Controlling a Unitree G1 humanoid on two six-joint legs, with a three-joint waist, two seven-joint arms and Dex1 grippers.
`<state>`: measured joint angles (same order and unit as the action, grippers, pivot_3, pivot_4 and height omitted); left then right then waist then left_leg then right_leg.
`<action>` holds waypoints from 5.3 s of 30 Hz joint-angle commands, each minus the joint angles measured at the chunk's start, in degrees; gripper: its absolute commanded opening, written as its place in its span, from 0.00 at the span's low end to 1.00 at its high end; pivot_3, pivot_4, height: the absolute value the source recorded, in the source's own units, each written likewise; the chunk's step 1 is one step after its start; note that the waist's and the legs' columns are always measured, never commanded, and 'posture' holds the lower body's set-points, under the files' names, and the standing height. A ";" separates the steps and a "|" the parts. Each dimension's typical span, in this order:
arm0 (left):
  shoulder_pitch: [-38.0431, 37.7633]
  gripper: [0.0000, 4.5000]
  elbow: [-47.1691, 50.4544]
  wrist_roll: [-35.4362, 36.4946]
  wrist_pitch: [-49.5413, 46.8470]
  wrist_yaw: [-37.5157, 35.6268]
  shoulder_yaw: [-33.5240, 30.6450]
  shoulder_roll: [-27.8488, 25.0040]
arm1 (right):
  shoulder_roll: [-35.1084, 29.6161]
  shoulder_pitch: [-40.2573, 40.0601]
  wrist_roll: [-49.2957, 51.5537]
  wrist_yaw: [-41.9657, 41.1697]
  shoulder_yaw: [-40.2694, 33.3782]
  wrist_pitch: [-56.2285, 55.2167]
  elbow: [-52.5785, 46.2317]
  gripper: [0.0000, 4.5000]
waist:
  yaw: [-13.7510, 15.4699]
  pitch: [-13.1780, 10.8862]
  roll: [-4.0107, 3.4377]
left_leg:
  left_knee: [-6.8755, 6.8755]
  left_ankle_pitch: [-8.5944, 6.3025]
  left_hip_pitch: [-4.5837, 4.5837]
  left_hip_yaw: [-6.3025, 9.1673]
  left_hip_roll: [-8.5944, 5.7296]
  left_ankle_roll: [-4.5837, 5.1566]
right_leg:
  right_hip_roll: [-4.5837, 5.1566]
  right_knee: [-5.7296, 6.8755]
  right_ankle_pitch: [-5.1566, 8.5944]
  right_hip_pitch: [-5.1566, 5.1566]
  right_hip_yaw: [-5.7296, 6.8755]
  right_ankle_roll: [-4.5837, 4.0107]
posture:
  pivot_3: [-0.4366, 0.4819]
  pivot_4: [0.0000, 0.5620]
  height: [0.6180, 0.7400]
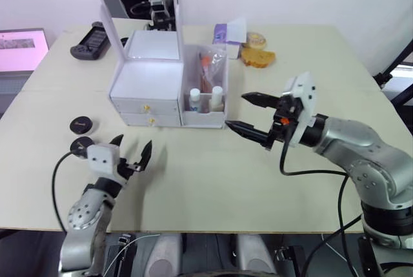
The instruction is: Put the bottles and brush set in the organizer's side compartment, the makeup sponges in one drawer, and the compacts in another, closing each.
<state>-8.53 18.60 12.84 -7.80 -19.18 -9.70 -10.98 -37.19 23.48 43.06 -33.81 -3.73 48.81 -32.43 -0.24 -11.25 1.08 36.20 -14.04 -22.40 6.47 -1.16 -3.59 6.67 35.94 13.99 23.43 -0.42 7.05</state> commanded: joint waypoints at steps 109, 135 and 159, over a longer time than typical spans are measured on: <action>-21.86 1.00 -7.58 22.13 11.79 -22.52 -24.93 -19.34 | -10.64 -9.67 -11.95 -21.50 -8.56 -26.14 21.47 1.00 | -0.36 0.03 -0.05 | 0.01 -0.35 -0.11 -0.17 0.08 0.58 | 0.03 -0.74 -0.12 -0.11 0.11 -0.12 | 0.48 0.27 1.00; -0.77 1.00 -41.33 20.10 7.06 -42.48 -34.39 -43.72 | -12.11 -2.82 -18.62 -30.58 -11.23 -41.11 50.66 1.00 | -1.28 0.01 -0.15 | -0.11 -0.32 0.04 -0.24 0.09 0.54 | 0.00 -0.38 -0.16 -0.01 0.00 0.16 | 0.48 0.27 1.00; -17.86 1.00 -11.96 18.28 6.37 -24.68 -34.81 -15.05 | -13.54 33.79 0.04 -39.11 6.18 9.44 23.94 1.00 | -0.38 0.02 -0.07 | -0.05 -0.33 -0.05 -0.43 0.07 0.52 | 0.05 -0.51 -0.10 0.12 -0.23 0.01 | 0.48 0.27 1.00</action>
<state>-26.69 5.36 32.21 -3.34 -45.21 -44.90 -25.88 -50.27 55.46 42.04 -72.57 3.32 57.61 -7.54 -0.62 -11.23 1.01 36.15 -14.37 -22.46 6.05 -1.09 -3.08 6.71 35.44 13.89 23.56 -0.64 7.06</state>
